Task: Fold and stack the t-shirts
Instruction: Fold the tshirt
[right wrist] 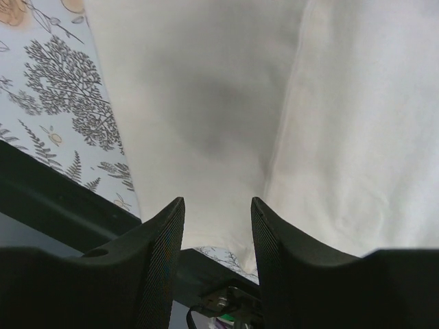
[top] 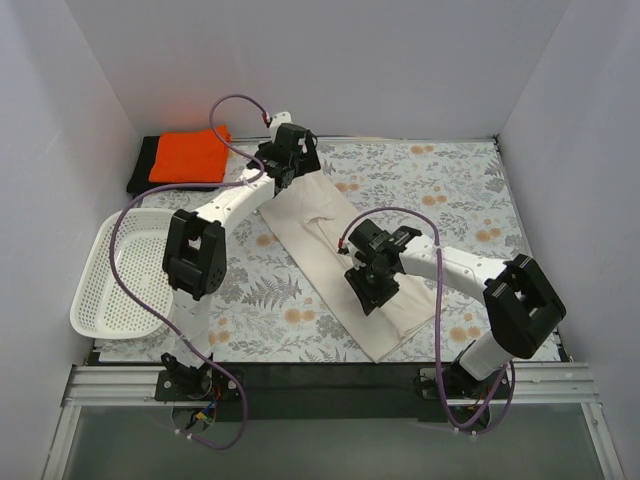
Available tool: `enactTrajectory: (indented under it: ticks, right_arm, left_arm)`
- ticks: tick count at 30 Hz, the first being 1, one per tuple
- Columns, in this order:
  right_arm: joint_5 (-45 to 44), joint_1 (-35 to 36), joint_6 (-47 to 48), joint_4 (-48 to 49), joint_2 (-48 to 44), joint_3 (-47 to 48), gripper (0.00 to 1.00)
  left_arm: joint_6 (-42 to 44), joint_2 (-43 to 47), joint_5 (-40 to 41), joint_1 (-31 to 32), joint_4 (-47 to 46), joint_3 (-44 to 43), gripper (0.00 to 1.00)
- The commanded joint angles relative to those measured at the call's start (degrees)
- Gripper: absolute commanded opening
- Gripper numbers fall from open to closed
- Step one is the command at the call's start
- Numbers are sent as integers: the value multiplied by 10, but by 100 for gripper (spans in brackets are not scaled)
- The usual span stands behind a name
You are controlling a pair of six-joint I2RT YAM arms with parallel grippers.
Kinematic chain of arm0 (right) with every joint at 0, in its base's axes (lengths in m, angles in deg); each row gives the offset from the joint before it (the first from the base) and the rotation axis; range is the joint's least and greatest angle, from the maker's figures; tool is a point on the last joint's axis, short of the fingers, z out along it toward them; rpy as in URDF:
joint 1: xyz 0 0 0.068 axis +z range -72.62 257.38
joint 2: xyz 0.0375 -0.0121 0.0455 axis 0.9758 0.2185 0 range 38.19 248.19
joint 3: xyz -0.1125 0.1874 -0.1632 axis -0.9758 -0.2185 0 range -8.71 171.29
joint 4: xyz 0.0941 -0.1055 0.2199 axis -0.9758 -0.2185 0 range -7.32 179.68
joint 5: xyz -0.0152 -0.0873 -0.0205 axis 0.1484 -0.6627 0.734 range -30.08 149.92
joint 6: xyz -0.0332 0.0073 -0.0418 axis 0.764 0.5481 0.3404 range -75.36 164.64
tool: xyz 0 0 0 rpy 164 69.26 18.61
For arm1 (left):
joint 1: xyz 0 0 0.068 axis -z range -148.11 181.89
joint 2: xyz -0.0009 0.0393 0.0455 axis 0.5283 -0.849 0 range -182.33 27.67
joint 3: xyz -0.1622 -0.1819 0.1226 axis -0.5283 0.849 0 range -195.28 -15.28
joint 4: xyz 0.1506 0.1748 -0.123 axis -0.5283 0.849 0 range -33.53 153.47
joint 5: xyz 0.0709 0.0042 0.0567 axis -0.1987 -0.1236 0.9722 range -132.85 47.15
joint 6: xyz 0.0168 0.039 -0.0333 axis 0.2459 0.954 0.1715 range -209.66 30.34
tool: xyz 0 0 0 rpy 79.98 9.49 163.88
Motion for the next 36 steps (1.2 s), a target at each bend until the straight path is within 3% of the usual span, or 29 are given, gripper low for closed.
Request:
enactTrajectory:
  ticks: [1,7,14,22,29,32,36]
  right_arm:
    - [-13,2,16,-7,-16,-18,43]
    - [-45,2,9,-6,-12,-49,43]
    - [-16,3,14,-1,10,-67,43]
    - [116,40,27,30,58,-58,43]
    - [194,139,7,52,161,73,43]
    - [179,156,6,43,208,145,43]
    - [141,154,7,35,212,189,43]
  left_arm:
    - [-51,4,18,19,32,21,75]
    - [-76,-43,37,29,35,6,71]
    - [-58,-125,49,30,42,-49,68]
    - [-3,-211,37,30,43,-120,67]
    - [90,-271,-18,29,8,-188,69]
    - [126,-271,-46,29,-19,-195,71]
    - [152,-236,-25,27,-38,-192,73]
